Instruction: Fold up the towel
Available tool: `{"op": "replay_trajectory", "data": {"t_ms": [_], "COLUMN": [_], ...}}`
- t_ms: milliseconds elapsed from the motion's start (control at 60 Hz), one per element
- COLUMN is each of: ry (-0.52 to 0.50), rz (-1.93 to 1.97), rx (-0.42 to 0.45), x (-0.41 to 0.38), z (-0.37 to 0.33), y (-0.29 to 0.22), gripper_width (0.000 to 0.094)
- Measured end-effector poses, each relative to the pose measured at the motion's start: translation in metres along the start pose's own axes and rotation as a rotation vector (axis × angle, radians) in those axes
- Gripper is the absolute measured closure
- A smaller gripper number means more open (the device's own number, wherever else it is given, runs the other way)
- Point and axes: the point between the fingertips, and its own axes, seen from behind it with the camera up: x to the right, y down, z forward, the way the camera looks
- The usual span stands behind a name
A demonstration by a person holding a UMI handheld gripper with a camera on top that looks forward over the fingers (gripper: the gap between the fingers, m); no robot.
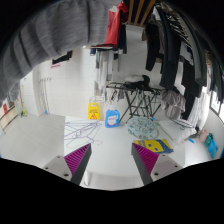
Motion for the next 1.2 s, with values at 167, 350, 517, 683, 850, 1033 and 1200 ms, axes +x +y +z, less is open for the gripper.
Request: {"op": "replay_trajectory", "data": {"t_ms": [167,350,517,683,850,1033,1200], "ry": [0.012,0.017,0.019,0.066,0.11,0.143,0.133], "rz": [0.006,0.012,0.018,0.001,0.033,0.025,0.021], "rx": [-0.001,-0.014,-0.017,-0.032,-0.054,-0.077,-0.11], "x": [0.007,0.012,0.021,0.05,0.086,0.127,0.155], "z": [0.006,0.008,0.014,0.043,0.087,0.147,0.22], "y": [0.0,0.007,0.017,0.05,0.092,0.135,0.167], "gripper_width": [0.0082,0.0082,0.0084,0.0082,0.0085,0.0083,0.0083]}}
